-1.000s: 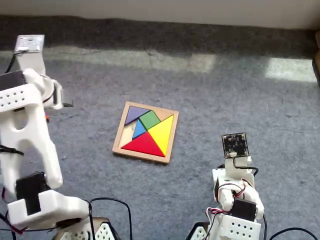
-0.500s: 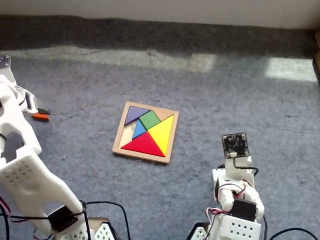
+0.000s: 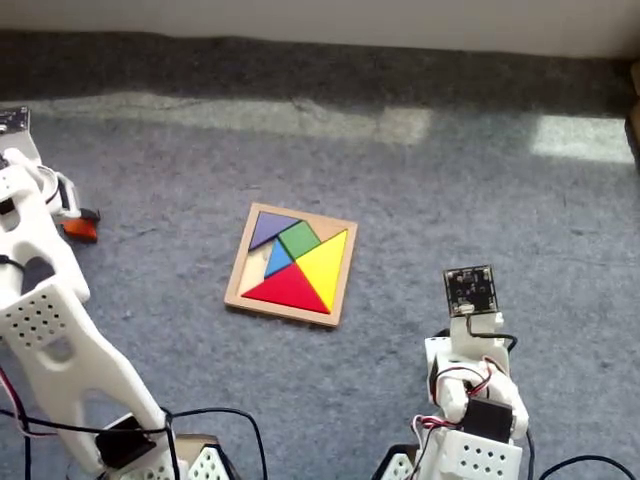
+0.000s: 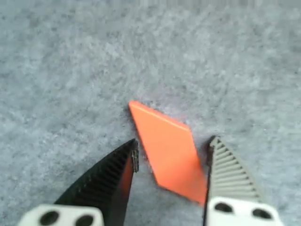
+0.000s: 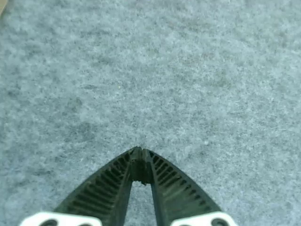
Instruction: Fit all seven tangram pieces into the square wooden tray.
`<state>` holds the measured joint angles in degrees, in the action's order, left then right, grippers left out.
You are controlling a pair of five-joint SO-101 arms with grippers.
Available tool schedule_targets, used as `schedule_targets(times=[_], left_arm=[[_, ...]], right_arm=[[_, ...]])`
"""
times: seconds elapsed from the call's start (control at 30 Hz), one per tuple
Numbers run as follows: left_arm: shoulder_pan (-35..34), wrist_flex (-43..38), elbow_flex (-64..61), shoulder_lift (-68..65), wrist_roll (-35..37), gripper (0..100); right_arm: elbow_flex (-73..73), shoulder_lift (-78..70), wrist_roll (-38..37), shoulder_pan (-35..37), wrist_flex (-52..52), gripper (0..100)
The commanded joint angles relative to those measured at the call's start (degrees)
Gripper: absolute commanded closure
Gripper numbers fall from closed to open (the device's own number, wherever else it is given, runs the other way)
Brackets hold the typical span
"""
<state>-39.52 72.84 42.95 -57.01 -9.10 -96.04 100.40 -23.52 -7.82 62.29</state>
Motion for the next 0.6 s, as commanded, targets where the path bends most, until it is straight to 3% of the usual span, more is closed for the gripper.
schedule_targets(times=[0.0,0.17,0.33,0.57], left_arm=[[1.10,-0.88,1.80,-0.40,-0.26,82],[4.26,3.87,2.07,-0.13,-0.35,82],[7.78,9.67,5.58,2.33,-0.35,90],[13.67,19.69,8.48,8.04,-3.69,89]], right_arm=[[-3.74,0.75,0.09,-0.84,0.40,99.3],[-3.74,0.75,0.09,-0.84,0.40,99.3],[-3.74,0.75,0.09,-0.84,0.40,99.3],[-3.74,0.75,0.09,-0.84,0.40,99.3]])
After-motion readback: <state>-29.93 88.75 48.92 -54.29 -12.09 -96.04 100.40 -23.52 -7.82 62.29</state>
